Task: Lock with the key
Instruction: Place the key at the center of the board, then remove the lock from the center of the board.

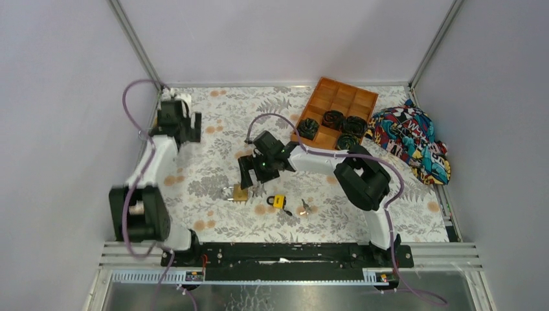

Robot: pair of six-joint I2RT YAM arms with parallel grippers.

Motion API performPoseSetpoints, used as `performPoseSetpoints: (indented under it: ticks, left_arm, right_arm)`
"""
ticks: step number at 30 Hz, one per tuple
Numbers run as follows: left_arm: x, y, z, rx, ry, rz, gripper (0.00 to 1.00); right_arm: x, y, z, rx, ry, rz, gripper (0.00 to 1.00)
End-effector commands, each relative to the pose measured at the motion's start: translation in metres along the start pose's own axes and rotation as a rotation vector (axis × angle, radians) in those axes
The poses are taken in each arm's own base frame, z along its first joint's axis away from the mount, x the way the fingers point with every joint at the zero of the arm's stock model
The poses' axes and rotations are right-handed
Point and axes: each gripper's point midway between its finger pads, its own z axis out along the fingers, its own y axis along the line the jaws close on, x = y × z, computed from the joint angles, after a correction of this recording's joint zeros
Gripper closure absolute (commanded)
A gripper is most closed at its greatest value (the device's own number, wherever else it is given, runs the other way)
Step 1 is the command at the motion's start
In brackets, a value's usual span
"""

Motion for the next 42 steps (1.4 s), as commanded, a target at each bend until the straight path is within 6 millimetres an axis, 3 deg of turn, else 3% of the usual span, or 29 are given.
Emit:
performPoseSetpoints:
  ticks: [1, 2, 4, 10, 15, 25, 31, 38, 42]
  left_arm:
    - [-0.043, 0.047, 0.05, 0.014, 0.076, 0.244, 0.02]
    - [-0.044, 0.057, 0.066, 0.004, 0.131, 0.211, 0.02]
    - [-0.063, 0.076, 0.089, 0.006, 0.179, 0.155, 0.02]
    - [-0.037, 0.117, 0.171, -0.005, 0.315, 0.103, 0.02]
    - [-0.03, 0.134, 0.205, 0.019, 0.285, 0.064, 0.02]
    - [-0.013, 0.128, 0.228, 0.216, 0.228, -0.095, 0.02]
    - [-0.019, 0.138, 0.238, 0.237, 0.178, -0.133, 0.02]
    - [0.015, 0.128, 0.247, 0.287, 0.267, -0.169, 0.02]
    - [0.026, 0.115, 0.232, 0.342, 0.286, -0.119, 0.29]
  right_arm:
    - [-0.019, 0.01, -0.048, 0.085, -0.056, -0.088, 0.0]
    - [-0.02, 0.01, -0.053, 0.091, -0.062, -0.091, 0.0]
    - [-0.02, 0.013, -0.061, 0.092, -0.066, -0.097, 0.0]
    - [-0.014, 0.022, -0.079, 0.083, -0.059, -0.111, 0.0]
    - [-0.013, 0.028, -0.092, 0.105, -0.057, -0.117, 0.0]
    - [-0.011, 0.038, -0.103, 0.137, -0.059, -0.124, 0.0]
    - [-0.01, 0.041, -0.098, 0.149, -0.041, -0.141, 0.01]
    - [-0.008, 0.044, -0.099, 0.161, -0.032, -0.169, 0.01]
    - [-0.009, 0.045, -0.102, 0.159, -0.037, -0.183, 0.0]
